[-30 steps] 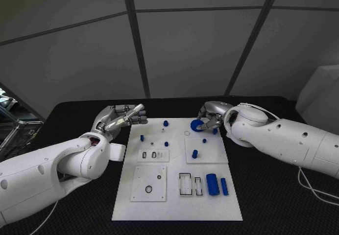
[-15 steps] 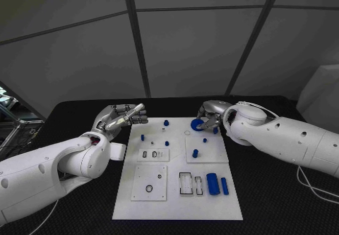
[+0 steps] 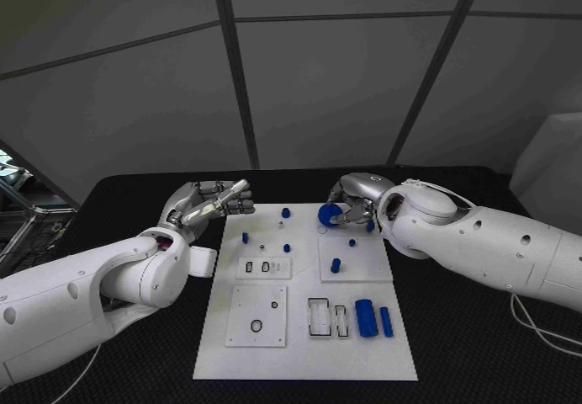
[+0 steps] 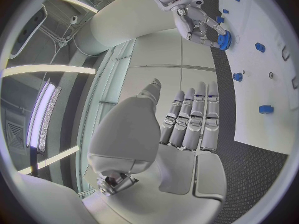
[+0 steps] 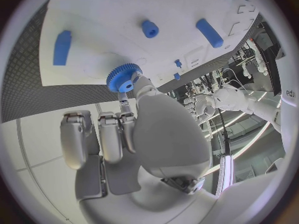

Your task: Assemble the parts on the task board

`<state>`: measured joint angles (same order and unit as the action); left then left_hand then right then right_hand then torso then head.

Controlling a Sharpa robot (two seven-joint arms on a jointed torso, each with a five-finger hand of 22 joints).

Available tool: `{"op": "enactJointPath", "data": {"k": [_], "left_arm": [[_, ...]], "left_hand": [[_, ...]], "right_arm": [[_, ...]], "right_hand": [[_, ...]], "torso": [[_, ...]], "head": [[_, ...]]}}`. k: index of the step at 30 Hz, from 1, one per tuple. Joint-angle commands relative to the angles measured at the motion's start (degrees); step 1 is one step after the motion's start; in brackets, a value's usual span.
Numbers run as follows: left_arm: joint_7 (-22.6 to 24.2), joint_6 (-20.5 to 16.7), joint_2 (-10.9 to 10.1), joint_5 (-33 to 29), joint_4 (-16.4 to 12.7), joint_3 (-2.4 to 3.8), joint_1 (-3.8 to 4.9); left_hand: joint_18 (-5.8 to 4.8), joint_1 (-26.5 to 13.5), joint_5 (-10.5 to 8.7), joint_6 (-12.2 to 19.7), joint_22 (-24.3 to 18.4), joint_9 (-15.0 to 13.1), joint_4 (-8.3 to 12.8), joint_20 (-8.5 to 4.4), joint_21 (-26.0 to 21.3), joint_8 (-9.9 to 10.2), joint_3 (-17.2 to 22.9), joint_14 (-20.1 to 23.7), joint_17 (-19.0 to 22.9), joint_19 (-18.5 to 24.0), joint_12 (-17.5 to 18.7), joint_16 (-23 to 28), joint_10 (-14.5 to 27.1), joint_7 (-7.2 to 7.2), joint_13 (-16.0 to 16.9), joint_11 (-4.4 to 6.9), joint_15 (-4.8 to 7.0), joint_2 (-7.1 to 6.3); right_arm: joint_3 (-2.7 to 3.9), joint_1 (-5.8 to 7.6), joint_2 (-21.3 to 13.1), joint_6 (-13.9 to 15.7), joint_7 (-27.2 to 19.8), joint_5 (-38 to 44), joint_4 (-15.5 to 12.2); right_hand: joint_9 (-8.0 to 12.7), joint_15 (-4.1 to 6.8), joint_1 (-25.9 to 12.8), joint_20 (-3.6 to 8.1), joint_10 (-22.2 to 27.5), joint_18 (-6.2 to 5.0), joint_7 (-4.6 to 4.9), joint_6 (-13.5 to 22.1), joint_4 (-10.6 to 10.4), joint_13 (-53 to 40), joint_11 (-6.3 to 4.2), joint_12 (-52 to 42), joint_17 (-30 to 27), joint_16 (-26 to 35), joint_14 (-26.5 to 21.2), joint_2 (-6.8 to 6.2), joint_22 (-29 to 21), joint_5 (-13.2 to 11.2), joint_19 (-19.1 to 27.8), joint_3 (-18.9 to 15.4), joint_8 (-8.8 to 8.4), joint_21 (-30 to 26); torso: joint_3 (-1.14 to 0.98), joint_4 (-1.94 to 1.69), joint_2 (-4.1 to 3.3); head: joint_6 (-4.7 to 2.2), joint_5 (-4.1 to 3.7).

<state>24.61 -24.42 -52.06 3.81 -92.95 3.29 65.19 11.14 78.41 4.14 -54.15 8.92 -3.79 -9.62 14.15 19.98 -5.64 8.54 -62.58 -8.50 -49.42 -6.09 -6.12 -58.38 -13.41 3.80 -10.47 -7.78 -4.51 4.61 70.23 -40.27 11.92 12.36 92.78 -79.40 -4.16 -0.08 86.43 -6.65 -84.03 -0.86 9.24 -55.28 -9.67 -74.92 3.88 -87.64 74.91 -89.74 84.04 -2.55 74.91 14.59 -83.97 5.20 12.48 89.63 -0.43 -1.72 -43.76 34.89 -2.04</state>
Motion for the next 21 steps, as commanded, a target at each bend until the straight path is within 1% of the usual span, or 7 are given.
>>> {"op": "enactJointPath", "data": {"k": [1,5,9,11,15,18,21], "left_arm": [[0.06,0.79,0.02,0.30,0.00,0.06,0.09],[0.04,0.78,-0.01,0.30,0.03,0.06,0.09],[0.06,0.75,-0.05,0.30,0.05,0.06,0.10],[0.06,0.72,-0.05,0.30,0.07,0.07,0.10],[0.06,0.73,0.05,0.30,0.10,0.07,0.11],[0.06,0.75,0.13,0.30,0.12,0.07,0.11],[0.07,0.71,0.13,0.30,0.11,0.07,0.12]], "left_hand": [[-0.81,-0.03,-0.28,-0.26,-0.05,-0.03,0.25,-0.16,-0.23,0.33,0.06,0.27,-0.05,0.39,0.39,0.34,-0.30,-0.29,0.06,-0.01,0.01,0.63],[-0.81,-0.03,-0.28,-0.26,-0.05,-0.03,0.25,-0.16,-0.23,0.33,0.06,0.27,-0.05,0.39,0.39,0.34,-0.30,-0.29,0.06,-0.01,0.01,0.63],[-0.81,-0.03,-0.28,-0.26,-0.05,-0.03,0.25,-0.16,-0.23,0.33,0.06,0.27,-0.05,0.39,0.39,0.34,-0.30,-0.29,0.06,-0.01,0.01,0.63],[-0.81,-0.03,-0.28,-0.26,-0.05,-0.03,0.25,-0.16,-0.23,0.33,0.06,0.27,-0.05,0.39,0.39,0.34,-0.30,-0.29,0.06,-0.01,0.01,0.63],[-0.81,-0.03,-0.28,-0.26,-0.05,-0.03,0.25,-0.16,-0.23,0.33,0.06,0.27,-0.05,0.39,0.39,0.34,-0.30,-0.29,0.06,-0.01,0.01,0.63],[-0.81,-0.03,-0.28,-0.26,-0.05,-0.03,0.25,-0.16,-0.23,0.33,0.06,0.27,-0.05,0.39,0.39,0.34,-0.30,-0.29,0.06,-0.01,0.01,0.63],[-0.81,-0.03,-0.28,-0.26,-0.05,-0.03,0.25,-0.16,-0.23,0.33,0.06,0.27,-0.05,0.39,0.39,0.34,-0.30,-0.29,0.06,-0.01,0.01,0.63]], "right_arm": [[0.07,0.18,0.26,4.17,-0.04,2.76,-2.12],[0.08,0.24,1.50,5.06,1.10,5.78,-3.97],[0.06,0.29,3.55,5.73,1.27,8.17,-3.98],[0.04,0.32,5.16,5.73,1.27,9.25,-3.18],[0.00,0.35,7.84,5.45,1.05,10.18,-1.26],[-0.04,0.34,9.72,5.25,0.85,10.58,0.39],[-0.12,0.34,11.12,4.98,0.62,10.76,1.88]], "right_hand": [[-0.07,0.43,-0.73,0.47,-3.84,0.81,-1.08,-1.71,-0.08,-12.33,-0.39,-0.16,14.97,-0.21,5.93,-0.15,14.90,0.59,-5.88,0.50,-0.17,0.28],[-0.06,0.45,-0.93,0.50,-3.83,0.85,-1.11,-1.85,-0.08,-12.31,-0.42,-0.14,14.99,-0.22,5.93,-0.29,15.08,0.62,-6.03,0.62,-0.22,0.36],[-0.01,0.50,-1.02,0.54,-3.84,0.86,-1.16,-1.98,0.13,-12.31,-0.47,-0.13,15.05,-0.24,5.95,-0.70,15.09,0.76,-6.03,0.86,-0.36,0.37],[-0.01,0.50,-1.04,0.55,-3.83,0.86,-1.16,-1.99,0.13,-12.30,-0.47,-0.12,15.06,-0.24,5.95,-0.71,15.09,0.76,-6.03,0.87,-0.37,0.37],[-0.01,0.50,-1.05,0.55,-3.85,0.86,-1.16,-2.00,0.14,-12.33,-0.47,-0.14,15.05,-0.24,5.95,-0.72,15.09,0.77,-6.03,0.89,-0.38,0.37],[-0.01,0.51,-1.06,0.55,-3.78,0.86,-1.16,-2.01,0.14,-12.24,-0.48,-0.07,14.99,-0.22,5.94,-0.73,15.09,0.77,-6.03,0.91,-0.39,0.37],[0.00,0.51,-1.10,0.56,-3.75,0.86,-1.16,-2.03,0.14,-12.20,-0.48,-0.03,14.97,-0.21,5.93,-0.71,15.09,0.79,-6.03,0.99,-0.42,0.37]], "torso": [[0.03,-0.09,-0.03],[0.05,-0.18,-0.01],[0.08,-0.15,-0.07],[0.10,-0.08,-0.09],[0.12,-0.19,-0.17],[0.03,-0.18,-0.19],[0.04,-0.18,-0.17]], "head": [[-0.23,-0.02],[-0.15,0.11],[0.04,0.50],[0.01,0.65],[0.09,0.83],[0.24,1.03],[0.37,1.04]]}}
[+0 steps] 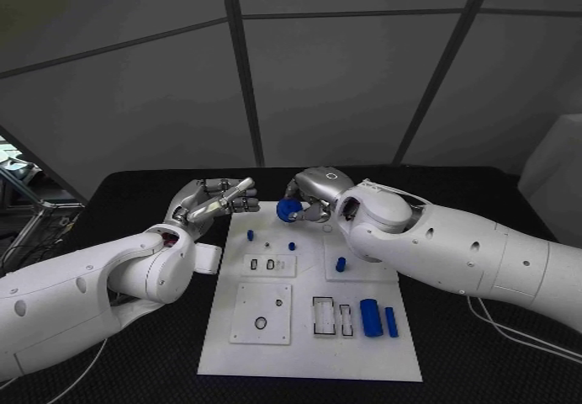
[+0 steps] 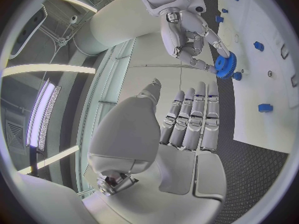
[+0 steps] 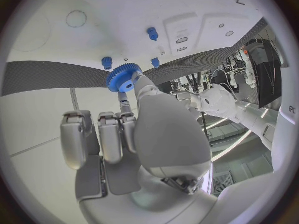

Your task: Assemble the parts on the task board

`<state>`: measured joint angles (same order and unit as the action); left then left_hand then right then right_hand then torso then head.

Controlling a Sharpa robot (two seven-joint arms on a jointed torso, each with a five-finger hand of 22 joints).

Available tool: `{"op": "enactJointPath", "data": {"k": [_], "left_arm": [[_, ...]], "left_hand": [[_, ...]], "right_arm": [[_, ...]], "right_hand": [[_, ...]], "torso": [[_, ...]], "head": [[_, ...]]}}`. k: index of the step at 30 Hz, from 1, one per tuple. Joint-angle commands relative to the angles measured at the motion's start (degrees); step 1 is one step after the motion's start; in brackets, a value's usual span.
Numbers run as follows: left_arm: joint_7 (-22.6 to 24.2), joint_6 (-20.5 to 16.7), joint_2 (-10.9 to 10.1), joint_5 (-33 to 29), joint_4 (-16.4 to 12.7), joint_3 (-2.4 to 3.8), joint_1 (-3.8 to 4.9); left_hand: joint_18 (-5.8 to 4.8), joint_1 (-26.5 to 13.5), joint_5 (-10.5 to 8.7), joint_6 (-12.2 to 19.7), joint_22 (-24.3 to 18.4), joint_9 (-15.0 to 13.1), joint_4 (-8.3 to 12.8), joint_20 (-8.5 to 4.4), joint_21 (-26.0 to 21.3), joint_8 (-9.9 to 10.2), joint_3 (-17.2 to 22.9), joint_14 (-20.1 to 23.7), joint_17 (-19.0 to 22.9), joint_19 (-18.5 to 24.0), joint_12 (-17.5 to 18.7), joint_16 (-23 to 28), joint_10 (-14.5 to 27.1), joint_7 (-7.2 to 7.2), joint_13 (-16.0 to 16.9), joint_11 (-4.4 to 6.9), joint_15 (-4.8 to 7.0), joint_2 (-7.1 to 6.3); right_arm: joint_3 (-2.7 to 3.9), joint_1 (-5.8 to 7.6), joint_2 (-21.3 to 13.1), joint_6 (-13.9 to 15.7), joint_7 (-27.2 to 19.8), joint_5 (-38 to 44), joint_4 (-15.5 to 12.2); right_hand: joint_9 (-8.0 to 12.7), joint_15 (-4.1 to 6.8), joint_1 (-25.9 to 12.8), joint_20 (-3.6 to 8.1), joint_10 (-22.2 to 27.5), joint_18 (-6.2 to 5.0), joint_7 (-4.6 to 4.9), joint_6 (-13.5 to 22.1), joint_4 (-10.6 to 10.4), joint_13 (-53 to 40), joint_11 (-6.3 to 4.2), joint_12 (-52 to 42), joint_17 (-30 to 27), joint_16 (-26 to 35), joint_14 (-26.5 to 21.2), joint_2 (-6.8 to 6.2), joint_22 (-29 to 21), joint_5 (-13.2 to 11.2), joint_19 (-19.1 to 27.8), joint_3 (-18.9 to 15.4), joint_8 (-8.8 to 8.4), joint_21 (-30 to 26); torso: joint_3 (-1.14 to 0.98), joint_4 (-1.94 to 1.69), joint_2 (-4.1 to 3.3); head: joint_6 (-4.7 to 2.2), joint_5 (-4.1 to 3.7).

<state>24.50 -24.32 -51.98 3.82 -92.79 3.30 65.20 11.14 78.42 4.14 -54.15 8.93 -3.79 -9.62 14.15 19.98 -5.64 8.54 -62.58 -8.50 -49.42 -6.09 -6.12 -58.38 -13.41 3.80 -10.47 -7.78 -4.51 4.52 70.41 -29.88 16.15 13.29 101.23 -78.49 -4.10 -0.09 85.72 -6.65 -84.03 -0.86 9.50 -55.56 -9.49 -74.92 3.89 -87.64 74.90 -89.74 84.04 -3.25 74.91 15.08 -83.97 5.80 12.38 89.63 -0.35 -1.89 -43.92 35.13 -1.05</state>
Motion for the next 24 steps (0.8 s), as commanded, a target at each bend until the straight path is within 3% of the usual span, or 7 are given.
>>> {"op": "enactJointPath", "data": {"k": [1,12,24], "left_arm": [[0.19,0.58,0.05,0.29,-0.05,0.07,0.11],[0.24,0.43,0.14,0.29,-0.06,0.08,0.17],[0.15,0.32,0.12,0.29,-0.01,0.08,0.28]], "left_hand": [[-0.81,-0.03,-0.28,-0.26,-0.06,-0.03,0.25,-0.16,-0.22,0.33,0.06,0.27,-0.06,0.40,0.39,0.34,-0.30,-0.29,0.07,-0.01,0.01,0.63],[-0.81,-0.03,-0.28,-0.26,-0.06,-0.03,0.25,-0.16,-0.22,0.33,0.06,0.27,-0.06,0.40,0.39,0.34,-0.30,-0.29,0.07,-0.01,0.01,0.63],[-0.80,0.00,-0.30,-0.27,-0.07,-0.02,0.34,-0.15,-0.22,0.36,0.02,0.22,-0.10,0.46,0.43,0.40,-0.31,-0.29,0.06,-0.01,0.02,0.63]], "right_arm": [[-0.15,0.15,1.18,0.64,-0.39,2.35,1.49],[-1.57,0.13,4.18,-1.66,-1.68,2.50,4.89],[-2.15,0.12,5.02,-4.43,-1.66,3.31,6.63]], "right_hand": [[-0.06,0.52,-0.40,0.56,-3.75,0.86,-1.42,-1.75,-0.05,-12.20,-0.49,-0.03,14.98,-0.21,5.93,-0.01,15.09,0.30,-6.03,0.39,-0.32,0.37],[0.04,0.51,-1.01,0.59,-3.72,0.86,-1.35,-1.74,-0.12,-12.16,-0.44,0.02,15.00,-0.22,5.94,-0.30,15.09,0.24,-6.03,0.68,-0.66,0.37],[0.11,0.48,-1.51,0.59,-3.64,0.86,-1.30,-1.68,-0.17,-12.07,-0.40,0.11,14.91,-0.19,5.92,-0.55,15.09,0.13,-6.03,0.87,-0.96,0.37]], "torso": [[-0.02,-0.03,-0.02],[-0.12,0.14,0.06],[-0.14,0.13,0.07]], "head": [[0.15,0.09],[0.55,0.46],[0.49,0.51]]}}
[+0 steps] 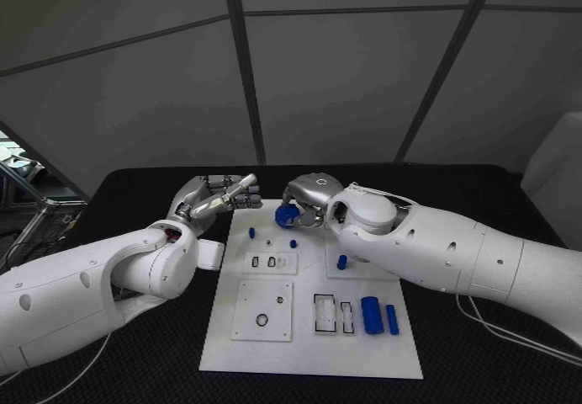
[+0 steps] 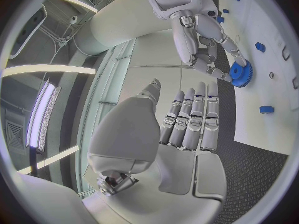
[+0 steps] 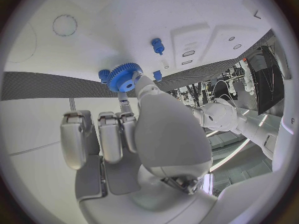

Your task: Assemble the parts on the task board

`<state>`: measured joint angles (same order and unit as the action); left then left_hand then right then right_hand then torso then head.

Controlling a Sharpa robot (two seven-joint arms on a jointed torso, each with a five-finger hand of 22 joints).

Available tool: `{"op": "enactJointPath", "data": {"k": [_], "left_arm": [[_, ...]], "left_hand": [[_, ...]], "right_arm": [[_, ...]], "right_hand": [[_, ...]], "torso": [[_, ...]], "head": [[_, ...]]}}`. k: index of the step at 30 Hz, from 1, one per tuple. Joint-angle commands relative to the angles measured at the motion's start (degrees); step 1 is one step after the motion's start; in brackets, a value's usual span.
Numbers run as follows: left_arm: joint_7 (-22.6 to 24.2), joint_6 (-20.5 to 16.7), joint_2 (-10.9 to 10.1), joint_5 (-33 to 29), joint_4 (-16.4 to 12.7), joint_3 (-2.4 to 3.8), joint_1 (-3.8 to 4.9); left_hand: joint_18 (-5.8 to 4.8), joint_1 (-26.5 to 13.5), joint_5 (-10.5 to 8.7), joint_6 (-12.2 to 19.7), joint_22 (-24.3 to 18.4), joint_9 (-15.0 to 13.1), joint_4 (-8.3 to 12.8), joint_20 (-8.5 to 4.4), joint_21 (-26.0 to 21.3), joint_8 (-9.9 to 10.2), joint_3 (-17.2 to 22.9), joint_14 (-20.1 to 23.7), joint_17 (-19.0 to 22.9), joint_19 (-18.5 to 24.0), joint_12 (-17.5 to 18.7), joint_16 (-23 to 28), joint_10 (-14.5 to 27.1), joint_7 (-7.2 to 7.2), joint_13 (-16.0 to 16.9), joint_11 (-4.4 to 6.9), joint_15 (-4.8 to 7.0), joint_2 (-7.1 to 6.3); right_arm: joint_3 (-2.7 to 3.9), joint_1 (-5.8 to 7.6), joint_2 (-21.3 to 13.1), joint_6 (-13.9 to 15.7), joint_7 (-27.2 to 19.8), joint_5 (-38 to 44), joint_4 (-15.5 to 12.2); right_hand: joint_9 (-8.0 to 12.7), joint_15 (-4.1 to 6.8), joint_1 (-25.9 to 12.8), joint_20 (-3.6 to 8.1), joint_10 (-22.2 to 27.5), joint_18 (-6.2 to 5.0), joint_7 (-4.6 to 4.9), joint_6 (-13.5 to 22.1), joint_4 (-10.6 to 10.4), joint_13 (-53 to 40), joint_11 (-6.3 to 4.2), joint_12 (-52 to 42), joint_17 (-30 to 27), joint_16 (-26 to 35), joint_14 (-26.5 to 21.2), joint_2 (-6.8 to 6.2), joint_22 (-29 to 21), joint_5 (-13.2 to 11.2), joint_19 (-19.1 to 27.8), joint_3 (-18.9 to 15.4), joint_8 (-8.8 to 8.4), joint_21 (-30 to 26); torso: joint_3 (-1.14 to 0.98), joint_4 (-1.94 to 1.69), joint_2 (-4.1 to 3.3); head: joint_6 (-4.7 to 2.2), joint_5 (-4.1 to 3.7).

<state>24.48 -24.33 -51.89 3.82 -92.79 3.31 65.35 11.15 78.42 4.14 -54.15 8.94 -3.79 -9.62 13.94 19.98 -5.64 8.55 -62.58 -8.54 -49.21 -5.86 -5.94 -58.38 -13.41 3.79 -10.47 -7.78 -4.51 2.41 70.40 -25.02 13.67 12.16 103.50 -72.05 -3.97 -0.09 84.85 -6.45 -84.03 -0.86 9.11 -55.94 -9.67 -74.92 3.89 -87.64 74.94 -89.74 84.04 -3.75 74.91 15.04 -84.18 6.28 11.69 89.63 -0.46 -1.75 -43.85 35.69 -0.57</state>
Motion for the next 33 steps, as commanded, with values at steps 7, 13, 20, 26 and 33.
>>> {"op": "enactJointPath", "data": {"k": [7,13,20,26,33], "left_arm": [[0.13,0.36,0.09,0.29,0.01,0.07,0.15],[0.09,0.36,0.13,0.29,0.03,0.07,0.17],[0.07,0.35,0.09,0.29,0.00,0.07,0.17],[0.03,0.35,0.05,0.29,0.00,0.07,0.17],[-0.03,0.31,0.09,0.29,0.04,0.07,0.17]], "left_hand": [[-0.81,0.00,-0.30,-0.27,-0.08,-0.02,0.35,0.06,-0.22,0.36,0.01,0.22,-0.05,0.25,0.20,0.21,-0.31,-0.29,0.07,-0.01,0.02,0.63],[-0.81,0.00,-0.30,-0.27,-0.08,-0.02,0.35,0.06,-0.22,0.36,0.01,0.22,-0.05,0.25,0.20,0.21,-0.31,-0.29,0.07,-0.01,0.02,0.63],[-0.81,0.00,-0.30,-0.27,-0.08,-0.02,0.35,0.06,-0.22,0.36,0.01,0.22,-0.05,0.25,0.20,0.21,-0.31,-0.29,0.07,-0.01,0.02,0.63],[-0.81,0.00,-0.30,-0.27,-0.08,-0.02,0.35,0.06,-0.22,0.36,0.01,0.22,-0.05,0.25,0.20,0.21,-0.31,-0.29,0.07,-0.01,0.02,0.63],[-0.80,-0.01,-0.31,-0.28,-0.08,-0.02,0.40,0.07,-0.22,0.38,-0.02,0.19,-0.08,0.30,0.24,0.28,-0.32,-0.30,0.06,-0.01,0.01,0.66]], "right_arm": [[-0.12,0.13,0.64,-2.75,-0.46,1.82,1.08],[-0.72,0.12,0.87,-3.68,-0.84,2.02,1.47],[-1.19,0.11,0.73,-4.03,-0.50,1.80,1.52],[-1.27,0.11,0.45,-3.18,0.20,1.59,1.54],[-1.29,0.11,0.24,-3.40,0.25,0.40,1.50]], "right_hand": [[0.08,0.42,-1.23,0.34,-3.15,0.86,-0.77,-1.00,-0.03,-11.45,-0.30,0.65,14.55,-0.07,5.84,-0.32,15.09,0.04,-5.82,0.69,-0.78,0.37],[0.18,0.19,-2.64,0.18,-2.68,0.86,-0.44,-0.31,-0.18,-10.88,-0.01,1.20,14.30,0.03,5.78,-1.23,15.09,-0.75,-5.82,0.83,-1.77,0.37],[0.12,-0.29,-5.84,-0.30,-2.07,0.86,0.06,1.15,-1.05,-10.14,0.51,1.92,14.11,0.11,5.74,-2.41,15.09,-2.70,-5.82,0.43,-3.40,0.37],[0.06,-0.48,-8.38,-0.51,-1.37,0.86,0.26,1.88,-2.15,-9.32,0.72,2.72,13.98,0.17,5.71,-3.07,15.09,-3.05,-5.82,0.27,-4.24,0.37],[-0.07,-0.74,-11.89,-0.78,-1.28,0.86,0.52,2.43,-4.79,-9.24,1.00,2.88,14.13,0.12,5.74,-3.55,15.09,-2.89,-5.82,0.76,-4.98,0.37]], "torso": [[-0.01,0.05,0.00],[-0.03,0.04,-0.01],[-0.03,0.03,-0.03],[-0.03,0.05,-0.01],[-0.05,0.05,-0.01]], "head": [[-0.02,-0.03],[0.04,-0.02],[0.05,-0.05],[-0.02,-0.03],[-0.16,-0.13]]}}
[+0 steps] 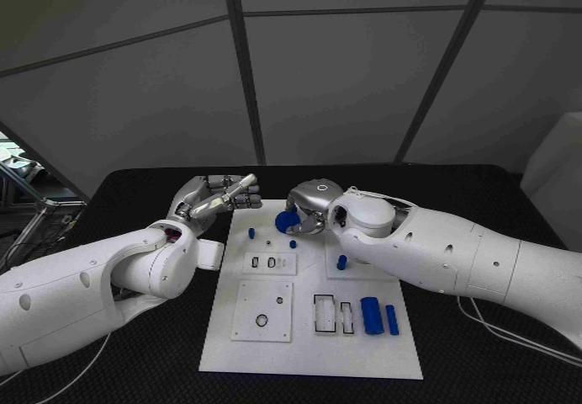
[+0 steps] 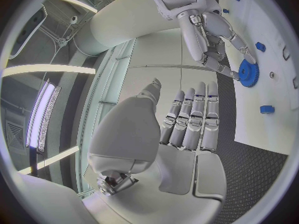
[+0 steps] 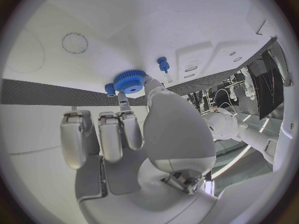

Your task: Assemble the parts on the task board

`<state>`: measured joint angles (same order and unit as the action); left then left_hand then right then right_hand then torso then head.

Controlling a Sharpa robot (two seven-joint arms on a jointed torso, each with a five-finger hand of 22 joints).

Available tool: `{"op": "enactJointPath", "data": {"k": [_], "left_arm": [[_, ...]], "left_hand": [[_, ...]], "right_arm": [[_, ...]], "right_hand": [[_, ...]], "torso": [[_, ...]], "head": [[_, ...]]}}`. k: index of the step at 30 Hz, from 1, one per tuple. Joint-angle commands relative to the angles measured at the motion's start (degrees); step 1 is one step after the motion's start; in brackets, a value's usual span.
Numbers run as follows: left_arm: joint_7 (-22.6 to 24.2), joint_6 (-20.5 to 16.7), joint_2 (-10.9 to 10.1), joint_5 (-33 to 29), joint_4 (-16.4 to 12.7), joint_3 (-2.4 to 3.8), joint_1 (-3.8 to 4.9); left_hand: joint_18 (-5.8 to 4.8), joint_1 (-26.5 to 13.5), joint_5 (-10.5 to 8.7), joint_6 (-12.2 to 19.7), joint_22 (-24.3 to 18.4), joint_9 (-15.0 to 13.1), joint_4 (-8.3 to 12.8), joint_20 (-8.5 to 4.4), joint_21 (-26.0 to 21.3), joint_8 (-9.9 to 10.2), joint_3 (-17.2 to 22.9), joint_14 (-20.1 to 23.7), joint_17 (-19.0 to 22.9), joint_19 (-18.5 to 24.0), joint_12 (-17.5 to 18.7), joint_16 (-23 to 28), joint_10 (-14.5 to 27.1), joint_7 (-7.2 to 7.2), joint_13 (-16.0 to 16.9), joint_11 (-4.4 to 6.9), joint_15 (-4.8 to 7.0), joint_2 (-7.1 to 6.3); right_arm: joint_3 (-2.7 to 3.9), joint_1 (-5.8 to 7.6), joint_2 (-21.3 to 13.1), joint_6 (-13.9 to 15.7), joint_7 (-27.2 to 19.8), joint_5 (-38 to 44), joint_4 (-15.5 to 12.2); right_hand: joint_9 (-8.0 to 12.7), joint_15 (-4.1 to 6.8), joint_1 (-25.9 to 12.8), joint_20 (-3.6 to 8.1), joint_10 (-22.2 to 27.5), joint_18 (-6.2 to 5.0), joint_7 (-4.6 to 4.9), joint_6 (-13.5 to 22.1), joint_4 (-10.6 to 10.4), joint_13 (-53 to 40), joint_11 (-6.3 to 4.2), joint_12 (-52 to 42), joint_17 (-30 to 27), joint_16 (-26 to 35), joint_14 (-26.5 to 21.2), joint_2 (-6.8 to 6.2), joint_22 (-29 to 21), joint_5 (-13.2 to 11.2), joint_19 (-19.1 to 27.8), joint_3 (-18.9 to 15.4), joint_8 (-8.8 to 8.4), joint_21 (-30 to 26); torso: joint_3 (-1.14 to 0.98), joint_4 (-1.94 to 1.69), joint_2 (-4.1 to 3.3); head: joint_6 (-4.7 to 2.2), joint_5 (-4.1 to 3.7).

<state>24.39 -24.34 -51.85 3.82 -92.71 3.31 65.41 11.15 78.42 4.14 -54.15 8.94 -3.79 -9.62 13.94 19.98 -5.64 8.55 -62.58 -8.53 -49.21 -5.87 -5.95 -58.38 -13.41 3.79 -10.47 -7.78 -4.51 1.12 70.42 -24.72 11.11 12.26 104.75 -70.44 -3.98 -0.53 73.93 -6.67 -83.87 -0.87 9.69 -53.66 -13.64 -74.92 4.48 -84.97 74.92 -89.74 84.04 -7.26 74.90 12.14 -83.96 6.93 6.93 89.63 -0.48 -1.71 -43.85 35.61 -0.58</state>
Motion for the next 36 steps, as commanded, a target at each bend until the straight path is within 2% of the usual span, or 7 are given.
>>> {"op": "enactJointPath", "data": {"k": [1,7,11,18,28,31,36], "left_arm": [[0.04,0.31,0.07,0.29,-0.02,0.07,0.11],[-0.02,0.27,0.09,0.29,0.01,0.07,0.11],[-0.04,0.25,0.05,0.29,0.01,0.07,0.11],[-0.04,0.18,-0.12,0.29,0.08,0.07,0.11],[0.03,0.20,-0.39,0.29,0.29,0.06,0.10],[0.05,0.30,-0.50,0.29,0.37,0.06,0.10],[0.06,0.46,-0.57,0.29,0.56,0.05,0.09]], "left_hand": [[-0.80,-0.01,-0.31,-0.28,-0.08,-0.02,0.40,0.07,-0.22,0.38,-0.02,0.19,-0.10,0.30,0.25,0.29,-0.32,-0.30,0.07,-0.01,0.01,0.66],[-0.80,-0.01,-0.31,-0.28,-0.08,-0.02,0.40,0.07,-0.22,0.38,-0.02,0.19,-0.10,0.30,0.25,0.29,-0.32,-0.30,0.07,-0.01,0.01,0.66],[-0.80,-0.01,-0.31,-0.28,-0.08,-0.02,0.40,0.07,-0.22,0.38,-0.02,0.19,-0.10,0.30,0.25,0.29,-0.32,-0.30,0.07,-0.01,0.01,0.66],[-0.80,-0.04,-0.31,-0.27,-0.09,-0.02,0.41,0.08,-0.22,0.40,-0.04,0.19,-0.10,0.33,0.27,0.33,-0.30,-0.31,0.06,-0.03,0.01,0.69],[-0.80,-0.04,-0.30,-0.26,-0.09,-0.01,0.42,0.08,-0.21,0.42,-0.05,0.19,-0.11,0.34,0.29,0.35,-0.29,-0.32,0.05,-0.03,0.00,0.70],[-0.80,-0.04,-0.30,-0.26,-0.09,-0.01,0.42,0.08,-0.21,0.42,-0.05,0.19,-0.11,0.34,0.30,0.36,-0.29,-0.32,0.05,-0.04,0.00,0.71],[-0.80,-0.04,-0.30,-0.26,-0.09,-0.01,0.43,0.08,-0.21,0.43,-0.05,0.19,-0.12,0.35,0.30,0.37,-0.29,-0.32,0.05,-0.04,0.00,0.71]], "right_arm": [[0.00,0.09,-0.12,-1.26,0.09,-1.44,-0.12],[-0.01,0.09,-0.48,-2.72,-0.05,-3.56,-0.20],[-0.01,0.09,-0.91,-3.20,-0.06,-4.65,-0.32],[-0.01,0.09,-2.16,-1.35,0.12,-5.45,-1.10],[0.07,0.07,-8.98,13.58,-3.96,-10.86,-6.65],[0.28,0.07,-13.01,14.10,-6.86,-16.93,-9.41],[0.76,0.09,-19.60,11.79,-11.88,-27.60,-11.71]], "right_hand": [[-0.16,-0.31,-3.20,-0.58,-1.60,0.87,-0.13,-0.22,-2.35,-9.42,0.36,0.05,14.22,0.08,5.76,0.41,15.10,0.60,-6.04,0.20,-0.15,0.37],[-0.30,-0.17,-12.38,-0.47,-2.16,0.87,-0.35,-1.12,-3.10,-10.12,0.20,-0.52,14.47,-0.02,5.82,2.99,15.10,2.36,-6.04,0.45,-0.21,0.37],[-0.31,-0.01,-15.09,-0.30,-2.26,0.87,-0.49,-1.49,-2.89,-10.27,0.07,-0.61,14.50,-0.03,5.83,3.30,15.10,11.75,-6.04,-1.63,-0.38,0.37],[-0.30,0.00,-15.38,-0.29,-2.32,0.87,-0.50,-1.62,-2.90,-10.35,0.05,-0.65,14.54,-0.04,5.84,3.96,15.10,13.77,-6.04,-3.02,-0.53,0.37],[-0.27,0.00,-8.91,-0.29,-2.19,0.87,-0.50,-1.72,-1.16,-10.22,0.04,-0.41,14.35,0.04,5.79,3.88,15.10,14.58,-6.04,-4.55,-1.01,0.37],[-0.29,0.09,-5.72,-0.23,-2.06,0.86,-0.54,-1.96,0.42,-10.05,-0.04,-0.21,13.84,0.27,5.67,3.44,15.08,12.82,-6.03,-4.74,-1.05,0.36],[-0.24,0.18,0.45,-0.13,-1.48,0.47,-0.51,-1.96,4.07,-9.39,-0.07,0.54,12.55,0.86,5.35,2.69,13.67,6.48,-4.75,-4.34,-1.33,-0.45]], "torso": [[-0.02,-0.01,0.00],[-0.02,0.02,0.00],[0.00,0.02,0.02],[-0.03,0.12,0.05],[-0.12,0.16,0.17],[-0.08,0.26,0.26],[-0.19,0.75,0.48]], "head": [[-0.09,-0.14],[-0.21,-0.14],[-0.14,-0.16],[-0.15,-0.09],[-0.61,-0.23],[-0.79,-0.31],[-0.95,-0.10]]}}
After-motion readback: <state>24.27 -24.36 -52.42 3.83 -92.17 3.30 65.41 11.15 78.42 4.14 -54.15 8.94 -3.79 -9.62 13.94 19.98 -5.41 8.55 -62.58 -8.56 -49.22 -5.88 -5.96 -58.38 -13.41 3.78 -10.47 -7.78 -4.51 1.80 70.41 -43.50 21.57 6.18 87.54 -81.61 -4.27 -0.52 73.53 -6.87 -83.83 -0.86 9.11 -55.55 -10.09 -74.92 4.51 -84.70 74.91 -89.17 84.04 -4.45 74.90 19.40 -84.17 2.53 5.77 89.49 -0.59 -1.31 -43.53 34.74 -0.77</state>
